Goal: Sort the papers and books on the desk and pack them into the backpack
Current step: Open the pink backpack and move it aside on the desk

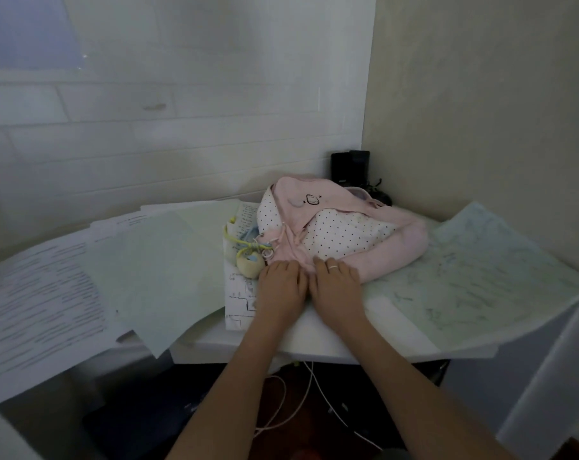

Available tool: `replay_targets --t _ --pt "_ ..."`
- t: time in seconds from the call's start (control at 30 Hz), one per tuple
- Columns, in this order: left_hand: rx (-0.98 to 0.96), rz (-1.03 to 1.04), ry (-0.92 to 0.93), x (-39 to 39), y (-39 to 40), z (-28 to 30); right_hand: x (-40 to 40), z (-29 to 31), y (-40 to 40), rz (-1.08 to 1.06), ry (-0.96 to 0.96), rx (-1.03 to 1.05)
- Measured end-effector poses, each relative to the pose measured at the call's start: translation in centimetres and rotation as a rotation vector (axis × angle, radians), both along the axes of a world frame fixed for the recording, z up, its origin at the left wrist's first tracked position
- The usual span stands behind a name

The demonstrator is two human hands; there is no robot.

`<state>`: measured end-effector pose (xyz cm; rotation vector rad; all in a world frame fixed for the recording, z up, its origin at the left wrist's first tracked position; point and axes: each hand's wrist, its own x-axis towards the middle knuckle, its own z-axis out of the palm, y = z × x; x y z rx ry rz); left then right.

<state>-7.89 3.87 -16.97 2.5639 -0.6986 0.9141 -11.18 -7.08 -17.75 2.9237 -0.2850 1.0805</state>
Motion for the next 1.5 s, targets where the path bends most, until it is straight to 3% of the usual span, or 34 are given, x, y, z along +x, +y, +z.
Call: replay_targets --t 0.2,0.33,0.57,0.77,1.03,1.3,1.5 --pt "0.038 0.147 0.225 2.8 -2.4 4.4 -0.3 0.6 0.2 0.087 -0.002 0.095" --pt "0.192 0.313 0.298 4.8 -3.9 4.4 0.3 1.1 -0.5 0.232 0.024 0.146" --pt "0.083 0.4 0.331 5.1 -4.5 3.8 0.7 1.4 -1.0 0.242 0.022 0.123" --pt "0.095 0.383 0.365 4.8 -4.4 4.1 1.4 2.7 -1.3 0.303 0.129 0.194" --pt "0.241 0.29 0.379 6.2 -4.0 3.8 5.9 6.1 -0.8 0.108 0.39 0.388" --pt "0.259 0.178 0.394 6.9 -4.3 3.4 7.1 3.8 -1.1 -0.084 0.202 0.437" --pt "0.229 0.171 0.412 7.2 -4.2 3.2 7.2 3.7 -0.8 -0.07 0.229 0.426"
